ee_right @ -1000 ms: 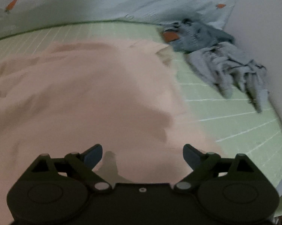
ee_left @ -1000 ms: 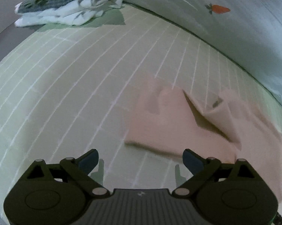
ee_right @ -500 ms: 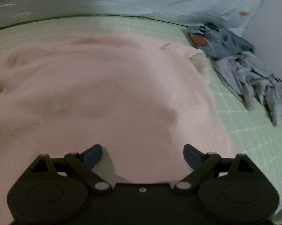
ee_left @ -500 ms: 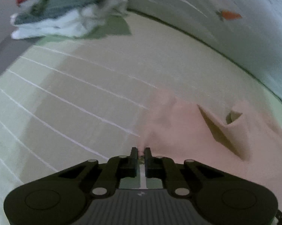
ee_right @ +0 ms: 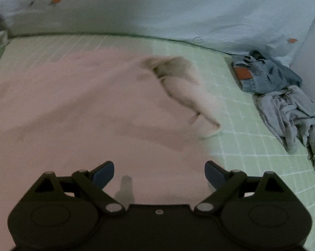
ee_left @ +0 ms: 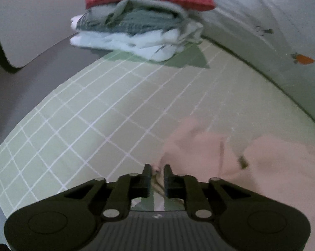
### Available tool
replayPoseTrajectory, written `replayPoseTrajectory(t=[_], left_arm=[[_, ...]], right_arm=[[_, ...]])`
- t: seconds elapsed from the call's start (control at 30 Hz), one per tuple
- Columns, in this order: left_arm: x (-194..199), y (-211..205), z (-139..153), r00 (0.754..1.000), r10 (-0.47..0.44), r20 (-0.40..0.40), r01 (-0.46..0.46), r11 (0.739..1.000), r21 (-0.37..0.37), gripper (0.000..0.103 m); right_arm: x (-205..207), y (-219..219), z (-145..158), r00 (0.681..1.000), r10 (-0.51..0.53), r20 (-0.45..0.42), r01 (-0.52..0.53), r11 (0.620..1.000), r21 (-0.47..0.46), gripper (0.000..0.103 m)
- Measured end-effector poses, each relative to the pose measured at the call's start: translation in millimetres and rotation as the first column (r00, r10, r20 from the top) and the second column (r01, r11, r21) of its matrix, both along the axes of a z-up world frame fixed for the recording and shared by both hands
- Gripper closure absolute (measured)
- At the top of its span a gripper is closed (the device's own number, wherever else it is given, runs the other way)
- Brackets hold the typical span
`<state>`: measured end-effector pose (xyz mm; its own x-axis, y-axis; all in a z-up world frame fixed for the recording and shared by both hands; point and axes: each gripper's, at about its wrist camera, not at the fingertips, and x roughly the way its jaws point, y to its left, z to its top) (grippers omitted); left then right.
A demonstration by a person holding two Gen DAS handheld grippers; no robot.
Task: Fold clothes
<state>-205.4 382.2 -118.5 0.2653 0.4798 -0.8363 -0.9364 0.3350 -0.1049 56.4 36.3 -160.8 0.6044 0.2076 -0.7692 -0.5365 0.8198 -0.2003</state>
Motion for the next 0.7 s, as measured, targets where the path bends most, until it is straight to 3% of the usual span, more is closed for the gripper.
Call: replayPoseTrajectory(t=[0.13,0.3,0.37,0.47,0.7], left_arm=[[17.4,-5.5,14.4,0.995,-0.057,0.080,0.055,0.998,0.022,0.067],[50.9,2.5,16.6,0.975,-0.182,0.128,0.180,0.983,0.031,0.058],[67.2,6.9,9.7,0.965,-0.221,0.138,0.223,0.975,0.003,0.055],[92.2,11.9,-4.9,0.950,-0.278,0.144,0.286,0.957,-0.042,0.054],[126.6,19.8,-42.9,0.942,-0.326,0.086,0.335,0.932,-0.138,0.054]], right_arm=[[35.9,14.6,9.9,1.000,0.001,0.021,-0.002,0.998,0.055,0.009],[91.6,63.5,18.1,0.993,0.102,0.058,-0.107,0.991,0.086,0.011],[115.9,87.4,16.5,0.985,0.170,0.039,-0.173,0.980,0.097,0.023],[147.9,120.6,10.1,0.967,0.255,-0.001,-0.253,0.960,0.122,0.028],[194.5,163.2,-19.2,0.943,0.309,-0.124,-0.288,0.944,0.160,0.028]])
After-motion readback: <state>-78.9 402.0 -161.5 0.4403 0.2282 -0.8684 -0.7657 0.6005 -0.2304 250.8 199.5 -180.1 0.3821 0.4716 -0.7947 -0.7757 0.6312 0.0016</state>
